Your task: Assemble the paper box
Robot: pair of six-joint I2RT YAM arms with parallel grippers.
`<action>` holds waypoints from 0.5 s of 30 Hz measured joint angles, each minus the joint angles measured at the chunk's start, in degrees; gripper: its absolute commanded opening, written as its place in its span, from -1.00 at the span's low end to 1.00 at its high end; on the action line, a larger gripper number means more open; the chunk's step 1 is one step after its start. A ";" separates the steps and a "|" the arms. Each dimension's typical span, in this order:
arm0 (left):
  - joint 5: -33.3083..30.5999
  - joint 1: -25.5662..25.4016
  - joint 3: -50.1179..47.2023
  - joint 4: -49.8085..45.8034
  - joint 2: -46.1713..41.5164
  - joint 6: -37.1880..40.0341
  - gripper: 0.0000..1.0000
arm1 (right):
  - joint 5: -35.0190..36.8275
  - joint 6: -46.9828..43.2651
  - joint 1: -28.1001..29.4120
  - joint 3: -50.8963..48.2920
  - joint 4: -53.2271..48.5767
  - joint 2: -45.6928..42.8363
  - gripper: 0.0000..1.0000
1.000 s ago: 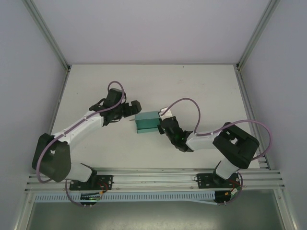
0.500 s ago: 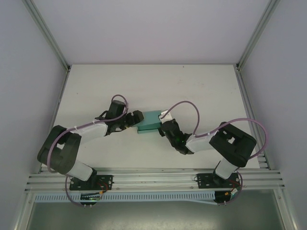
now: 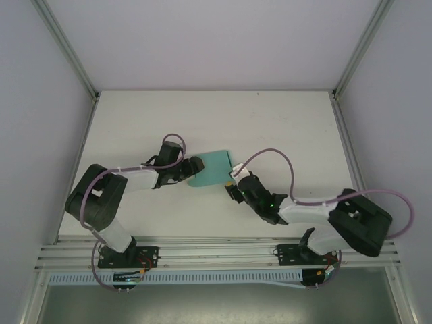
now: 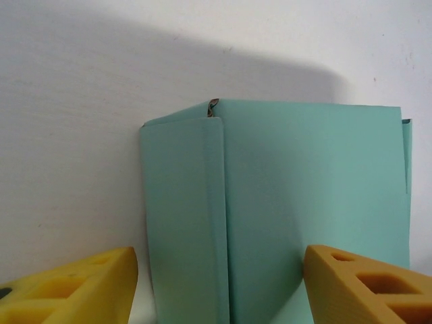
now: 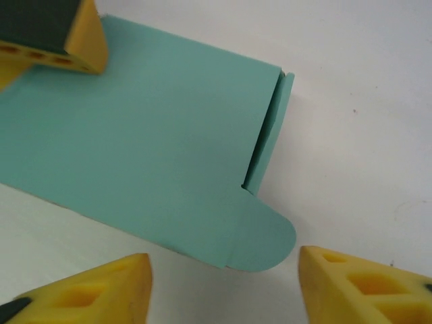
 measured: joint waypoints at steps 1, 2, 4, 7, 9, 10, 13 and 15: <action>-0.02 0.00 0.37 0.22 0.39 0.13 0.24 | -0.13 0.39 0.00 -0.13 -1.20 -2.05 0.40; 0.11 0.00 0.70 0.48 0.83 0.22 0.22 | -0.28 0.76 -0.09 -0.26 -2.29 -3.76 0.49; 0.15 0.00 1.31 0.72 1.46 0.50 0.13 | -0.50 1.95 -0.72 -0.79 -4.02 -7.21 0.72; 0.11 -0.04 1.92 0.90 1.92 1.20 0.00 | -2.91 4.22 -4.24 -1.07 -5.81 -10.91 0.98; 0.13 -0.04 2.10 1.14 2.19 1.68 -0.11 | -6.51 7.13 -8.85 -0.92 -6.73 -12.28 0.98; 0.15 -0.04 2.10 1.29 2.23 1.92 -0.13 | -8.50 9.18 -11.61 -0.50 -7.52 -12.44 0.98; 1.07 0.26 1.90 2.14 2.34 2.54 -0.21 | -14.12 14.69 -18.78 2.47 -11.17 -11.63 0.98; 2.78 1.11 0.74 3.96 2.32 2.80 -0.21 | -17.03 16.92 -21.24 5.62 -13.86 -10.12 0.98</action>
